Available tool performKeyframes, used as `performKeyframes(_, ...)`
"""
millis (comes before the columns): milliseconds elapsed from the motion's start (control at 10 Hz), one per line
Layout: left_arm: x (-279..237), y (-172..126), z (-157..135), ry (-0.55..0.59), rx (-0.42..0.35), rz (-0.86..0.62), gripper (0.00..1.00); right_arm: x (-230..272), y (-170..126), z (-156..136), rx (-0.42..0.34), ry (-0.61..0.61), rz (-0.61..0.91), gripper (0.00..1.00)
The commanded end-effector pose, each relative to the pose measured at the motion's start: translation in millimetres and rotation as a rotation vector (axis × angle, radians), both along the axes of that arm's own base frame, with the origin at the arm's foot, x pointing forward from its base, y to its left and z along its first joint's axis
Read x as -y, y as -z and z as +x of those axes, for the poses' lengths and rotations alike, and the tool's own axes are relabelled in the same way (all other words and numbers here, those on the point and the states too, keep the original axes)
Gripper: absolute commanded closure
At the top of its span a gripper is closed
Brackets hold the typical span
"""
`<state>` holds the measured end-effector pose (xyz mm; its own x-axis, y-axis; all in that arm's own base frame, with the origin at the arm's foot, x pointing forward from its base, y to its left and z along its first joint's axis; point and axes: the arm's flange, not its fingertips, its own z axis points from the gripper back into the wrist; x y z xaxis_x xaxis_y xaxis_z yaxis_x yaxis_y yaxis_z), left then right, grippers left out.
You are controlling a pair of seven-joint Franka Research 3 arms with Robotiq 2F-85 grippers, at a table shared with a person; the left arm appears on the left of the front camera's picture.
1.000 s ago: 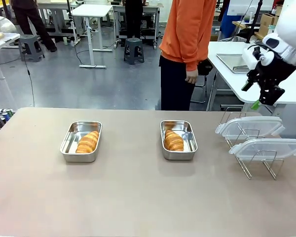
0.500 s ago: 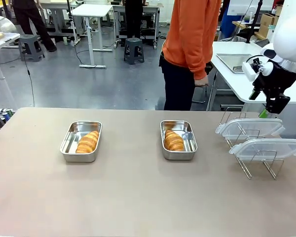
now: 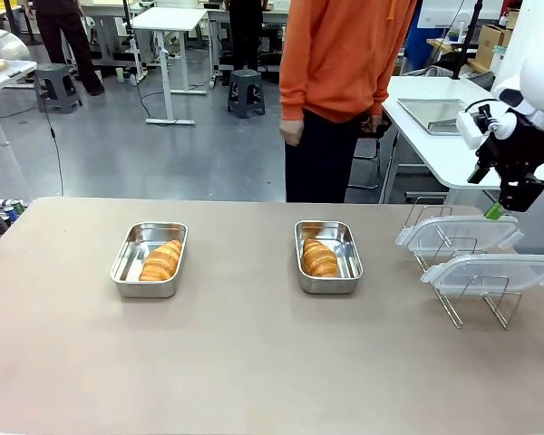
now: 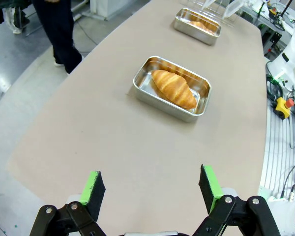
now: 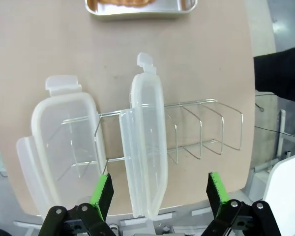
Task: Place the bread in airtight containers.
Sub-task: Pick up one Airtight Container lid and hand it to the human.
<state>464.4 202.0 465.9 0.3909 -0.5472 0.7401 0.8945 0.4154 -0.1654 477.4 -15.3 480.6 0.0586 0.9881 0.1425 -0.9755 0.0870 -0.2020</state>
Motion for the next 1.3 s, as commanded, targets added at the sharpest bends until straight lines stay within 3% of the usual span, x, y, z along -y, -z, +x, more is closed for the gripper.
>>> performKeyframes(0,2.0,-3.1,-0.5,-0.011,-0.012,0.012,0.0,-8.6,6.2,-6.5,0.002,0.014,-0.031,0.0)
performKeyframes(500,2.0,-3.1,-0.5,-0.011,-0.012,0.012,0.0,-14.8,37.4,-3.1,-0.026,-0.005,-0.076,0.0)
performKeyframes(800,2.0,-3.1,-0.5,-0.011,-0.012,0.012,0.0,-14.4,48.4,0.3,0.009,-0.009,-0.125,0.0)
performKeyframes(900,2.0,-3.1,-0.5,-0.011,-0.012,0.012,0.0,-14.5,48.4,-0.2,0.016,0.002,-0.136,0.6)
performKeyframes(1000,2.0,-3.1,-0.5,-0.011,-0.012,0.012,0.0,-13.8,47.6,-1.4,0.011,0.007,-0.138,0.6)
performKeyframes(1100,2.0,-3.1,-0.5,-0.011,-0.012,0.012,0.0,-14.2,47.0,-1.2,0.006,0.009,-0.143,1.0)
performKeyframes(1200,2.0,-3.1,-0.5,-0.011,-0.012,0.012,0.0,-15.3,46.9,-0.6,0.002,0.005,-0.145,0.65)
